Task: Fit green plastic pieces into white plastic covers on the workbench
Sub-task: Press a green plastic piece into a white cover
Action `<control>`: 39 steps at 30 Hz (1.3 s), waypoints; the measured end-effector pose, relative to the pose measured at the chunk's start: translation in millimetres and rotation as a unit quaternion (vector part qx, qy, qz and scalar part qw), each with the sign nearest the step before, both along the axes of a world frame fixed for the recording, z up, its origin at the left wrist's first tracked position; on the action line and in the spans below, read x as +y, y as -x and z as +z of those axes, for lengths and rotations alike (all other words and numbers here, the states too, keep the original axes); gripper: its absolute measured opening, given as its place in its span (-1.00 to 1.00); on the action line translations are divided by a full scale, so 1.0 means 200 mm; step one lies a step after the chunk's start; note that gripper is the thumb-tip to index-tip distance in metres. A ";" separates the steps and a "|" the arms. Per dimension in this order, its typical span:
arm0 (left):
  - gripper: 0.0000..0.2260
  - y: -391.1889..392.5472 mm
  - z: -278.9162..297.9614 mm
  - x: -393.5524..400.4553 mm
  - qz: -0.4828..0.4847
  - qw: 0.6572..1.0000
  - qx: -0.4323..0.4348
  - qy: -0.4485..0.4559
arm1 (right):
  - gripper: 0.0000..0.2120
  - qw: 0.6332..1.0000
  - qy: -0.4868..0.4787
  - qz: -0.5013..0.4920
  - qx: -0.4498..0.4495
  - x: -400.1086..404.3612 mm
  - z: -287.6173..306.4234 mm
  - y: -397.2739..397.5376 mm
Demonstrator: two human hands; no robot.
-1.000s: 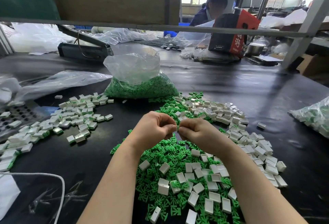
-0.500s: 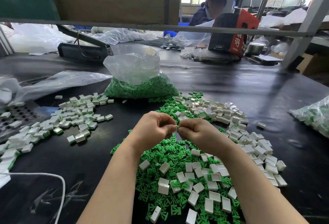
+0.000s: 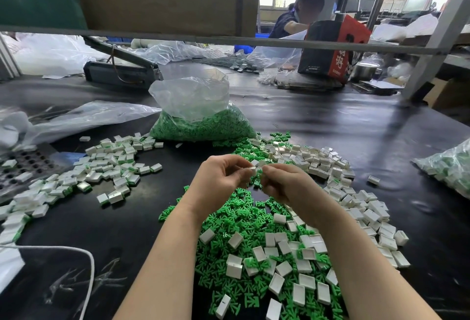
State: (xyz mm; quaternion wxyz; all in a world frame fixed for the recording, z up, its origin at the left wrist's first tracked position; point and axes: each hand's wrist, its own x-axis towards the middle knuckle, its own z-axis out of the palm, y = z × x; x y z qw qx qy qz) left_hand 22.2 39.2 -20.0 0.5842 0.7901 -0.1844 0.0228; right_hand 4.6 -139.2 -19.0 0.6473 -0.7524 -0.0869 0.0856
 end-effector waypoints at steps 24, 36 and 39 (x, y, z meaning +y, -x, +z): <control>-0.94 0.01 0.01 0.00 -0.015 0.993 0.088 0.078 | -0.80 0.967 0.194 0.002 -0.164 -0.01 0.03 0.00; -0.80 0.03 0.01 0.00 -0.088 0.990 0.095 -0.051 | -0.79 0.970 0.198 0.032 -0.136 -0.02 0.01 0.00; -0.80 0.03 0.01 0.00 -0.097 0.989 0.084 -0.072 | -0.74 0.973 0.195 0.040 -0.117 -0.01 0.00 -0.01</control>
